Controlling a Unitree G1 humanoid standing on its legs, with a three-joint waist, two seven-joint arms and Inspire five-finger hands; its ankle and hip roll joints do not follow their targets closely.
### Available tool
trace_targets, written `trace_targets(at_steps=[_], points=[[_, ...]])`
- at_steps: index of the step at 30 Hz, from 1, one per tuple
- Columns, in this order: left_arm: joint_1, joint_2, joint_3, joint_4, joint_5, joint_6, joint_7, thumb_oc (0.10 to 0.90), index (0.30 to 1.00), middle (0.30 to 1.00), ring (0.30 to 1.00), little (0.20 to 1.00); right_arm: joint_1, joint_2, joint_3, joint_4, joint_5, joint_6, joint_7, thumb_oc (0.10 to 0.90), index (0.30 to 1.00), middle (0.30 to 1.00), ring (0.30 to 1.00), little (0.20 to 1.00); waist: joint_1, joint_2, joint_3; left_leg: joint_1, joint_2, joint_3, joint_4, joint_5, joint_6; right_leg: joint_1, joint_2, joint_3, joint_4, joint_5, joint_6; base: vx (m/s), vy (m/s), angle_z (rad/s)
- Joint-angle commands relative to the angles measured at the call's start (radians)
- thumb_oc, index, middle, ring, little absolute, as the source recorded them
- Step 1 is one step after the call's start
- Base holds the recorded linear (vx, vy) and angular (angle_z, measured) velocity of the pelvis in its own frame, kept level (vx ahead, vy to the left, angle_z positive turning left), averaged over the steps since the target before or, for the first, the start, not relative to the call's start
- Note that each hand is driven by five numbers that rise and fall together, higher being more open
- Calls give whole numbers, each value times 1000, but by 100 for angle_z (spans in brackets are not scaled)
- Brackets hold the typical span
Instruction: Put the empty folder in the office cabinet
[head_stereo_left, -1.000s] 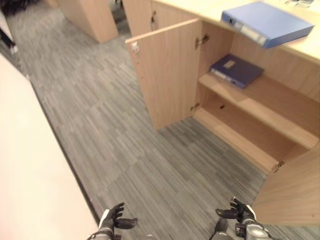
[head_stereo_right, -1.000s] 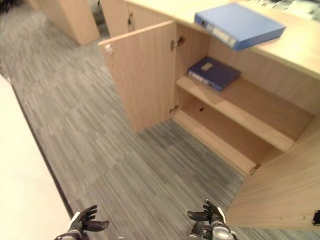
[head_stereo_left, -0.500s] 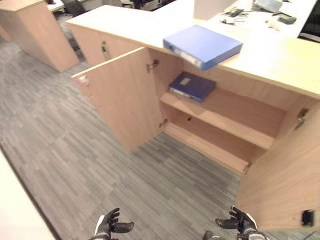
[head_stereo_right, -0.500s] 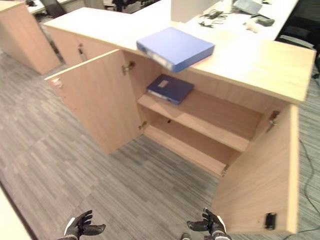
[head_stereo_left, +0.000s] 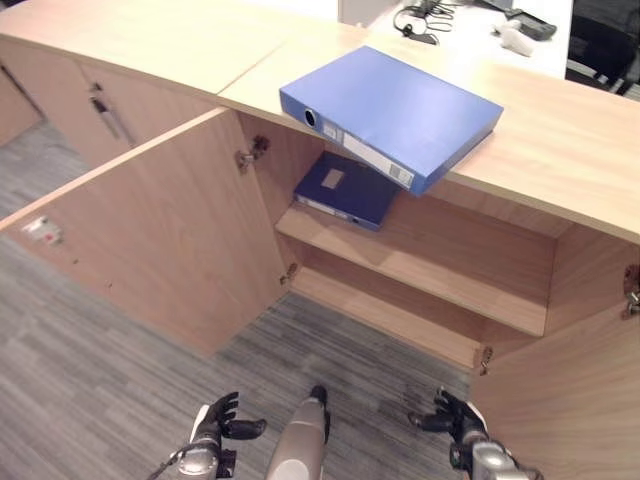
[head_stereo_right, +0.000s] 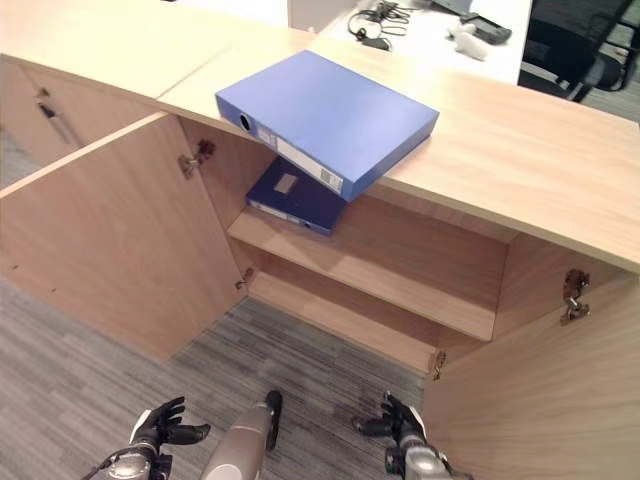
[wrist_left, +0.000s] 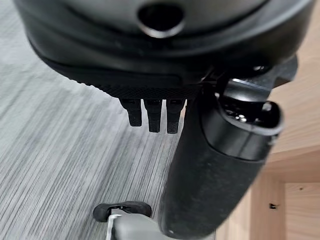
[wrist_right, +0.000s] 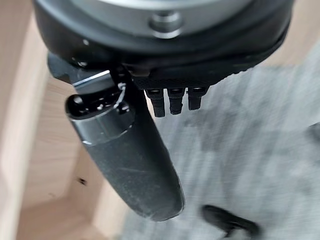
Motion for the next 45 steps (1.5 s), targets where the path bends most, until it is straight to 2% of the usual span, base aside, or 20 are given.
trace_targets(at_steps=[1,2,4,7,8,9,10,11,13,14,16,17,18,20,21,22,25,31,40,45], points=[[71,27,-56,-34,-1,-27,16,800,900,900,900,900,50,-74,-51,-6,14,-34,-11,800,900,900,900,900,32,42,-60,168,303,-156,-659,353,-169,-48,84,30,28,-46,21,129,405,-10],[70,31,-60,-28,8,-28,14,800,900,900,900,900,53,-67,-60,-5,18,-34,-11,800,900,900,900,900,29,40,-71,160,308,-142,-646,359,-168,-54,71,37,21,-26,36,129,417,-9],[61,47,-70,-25,27,-28,10,800,900,900,900,900,63,-49,-69,-2,28,-34,-8,800,900,900,900,900,19,15,-86,167,294,-105,-627,353,-165,-59,28,29,25,1,67,161,413,-10],[47,73,-79,-35,43,-29,7,800,900,900,900,900,63,-17,-82,12,39,-28,-6,800,900,900,900,900,5,-11,-105,188,266,-26,-600,316,-138,-127,-34,23,85,145,125,122,369,-20],[48,74,-79,-35,43,-29,7,800,900,900,900,900,63,-17,-82,13,39,-28,-6,800,900,900,900,900,7,-13,-107,187,265,-23,-599,315,-137,-129,-36,25,85,144,126,112,398,-23],[44,91,-80,-56,39,-34,9,800,900,900,900,900,49,-4,-80,15,42,-24,-3,800,900,900,900,900,7,-15,-109,207,254,15,-585,282,-108,-178,-62,13,160,256,153,84,282,-31],[44,91,-80,-56,39,-33,9,800,900,900,900,900,48,-3,-80,15,42,-24,-3,800,900,900,900,900,9,-17,-109,207,254,19,-583,281,-107,-181,-64,16,161,256,154,153,538,-51],[43,103,-81,-88,32,-33,6,800,900,900,900,900,42,9,-80,1,44,-21,-3,800,900,900,900,900,11,-9,-107,233,244,48,-574,247,-78,-226,-84,-24,264,321,165,97,413,-45],[43,111,-77,-102,23,-30,7,800,900,900,900,900,27,14,-80,-1,37,-20,-7,800,900,900,900,900,19,5,-96,283,230,95,-580,214,-49,-262,-140,-145,375,382,159,112,516,-28],[41,112,-77,-112,21,-28,4,800,900,900,900,900,22,14,-81,-3,35,-19,-8,800,900,900,900,900,17,17,-97,297,224,105,-587,206,-36,-280,-140,-186,405,394,161,63,296,-35],[40,113,-75,-122,18,-26,5,800,900,900,900,900,11,16,-79,-4,33,-21,-11,800,900,900,900,900,12,27,-92,325,209,124,-606,198,-23,-307,-121,-208,438,375,163,92,323,-45],[39,105,-71,-132,14,-27,7,800,900,900,900,900,6,14,-79,-22,39,-27,-14,800,900,900,900,900,-7,40,-80,363,178,124,-623,190,-8,-381,-48,-180,433,323,160,203,411,-35],[34,103,-69,-130,13,-28,8,800,900,900,900,900,5,14,-78,-26,43,-29,-15,800,900,900,900,900,-10,31,-77,377,157,129,-628,182,-10,-382,-34,-196,352,295,150,238,250,-19],[20,110,-70,-113,16,-20,17,800,900,900,900,900,-3,1,-67,-20,36,-38,-27,800,900,900,900,900,12,8,-72,382,134,157,-616,159,-27,-348,-83,-310,137,261,124,136,28,-1],[23,105,-70,-120,21,-27,15,800,900,900,900,900,1,4,-61,-21,25,-29,-22,800,900,900,900,900,22,6,-70,379,131,164,-608,157,-27,-322,-92,-366,98,258,116,37,30,6],[24,99,-73,-122,22,-29,13,800,900,900,900,900,6,2,-56,-27,20,-31,-21,800,900,900,900,900,22,2,-75,386,126,163,-609,153,-27,-318,-94,-369,85,264,110,36,48,16],[29,66,-69,-116,9,-36,14,800,900,900,900,900,24,-16,-57,-41,23,-30,-20,800,900,900,900,900,9,3,-93,403,111,168,-628,151,-35,-290,-71,-311,12,258,103,107,30,13],[54,29,-77,-93,8,-32,3,800,900,900,900,900,39,-45,-60,-48,2,-21,-17,800,900,900,900,900,-4,18,-105,429,119,171,-664,163,-54,-253,-72,-314,-33,250,97,48,-29,-1],[56,12,-94,-98,24,-26,3,800,900,900,900,900,54,-73,-61,-53,-6,-18,-12,800,900,900,900,900,-18,40,-109,436,151,163,-693,201,-88,-223,-43,-318,-72,224,80,-3,-79,0],[56,-4,-105,-107,27,-24,8,800,900,900,900,900,61,-87,-51,-61,-12,-21,-8,800,900,900,900,900,-21,66,-102,427,184,152,-694,236,-114,-205,-16,-336,-84,201,60,-36,-97,8]])
